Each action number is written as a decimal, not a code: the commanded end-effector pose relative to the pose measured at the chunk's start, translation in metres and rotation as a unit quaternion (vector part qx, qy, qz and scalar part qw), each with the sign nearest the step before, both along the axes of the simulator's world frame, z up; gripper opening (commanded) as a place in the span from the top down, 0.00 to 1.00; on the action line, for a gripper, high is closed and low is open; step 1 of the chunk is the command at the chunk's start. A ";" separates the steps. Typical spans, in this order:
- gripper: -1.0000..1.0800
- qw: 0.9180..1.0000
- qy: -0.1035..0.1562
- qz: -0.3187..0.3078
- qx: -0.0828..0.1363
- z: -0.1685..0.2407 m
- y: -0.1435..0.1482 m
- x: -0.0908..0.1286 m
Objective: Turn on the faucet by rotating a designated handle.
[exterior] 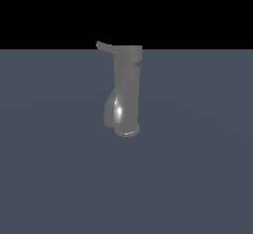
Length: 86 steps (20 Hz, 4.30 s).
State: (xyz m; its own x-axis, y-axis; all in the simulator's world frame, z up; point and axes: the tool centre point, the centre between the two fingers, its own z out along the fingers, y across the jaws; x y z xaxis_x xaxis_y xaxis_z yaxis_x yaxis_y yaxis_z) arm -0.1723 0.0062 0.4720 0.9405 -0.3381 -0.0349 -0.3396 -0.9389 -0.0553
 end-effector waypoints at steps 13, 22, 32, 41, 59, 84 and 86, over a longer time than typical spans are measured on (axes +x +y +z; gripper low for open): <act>1.00 0.982 0.024 -0.186 0.021 -0.038 0.014 0.073; 1.00 0.953 0.037 -0.301 0.018 -0.069 0.023 0.115; 1.00 0.904 0.042 -0.426 0.004 -0.107 0.034 0.158; 1.00 0.847 0.034 -0.530 -0.013 -0.142 0.044 0.193; 1.00 0.787 0.014 -0.616 -0.029 -0.174 0.054 0.223; 1.00 0.787 0.014 -0.616 -0.029 -0.175 0.075 0.169; 1.00 0.787 0.014 -0.616 -0.029 -0.175 0.077 0.164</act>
State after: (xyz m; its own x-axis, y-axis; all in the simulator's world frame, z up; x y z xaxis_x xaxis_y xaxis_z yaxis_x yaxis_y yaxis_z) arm -0.0006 0.0805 0.2974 -0.1057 -0.9944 -0.0023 -0.9944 0.1058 -0.0071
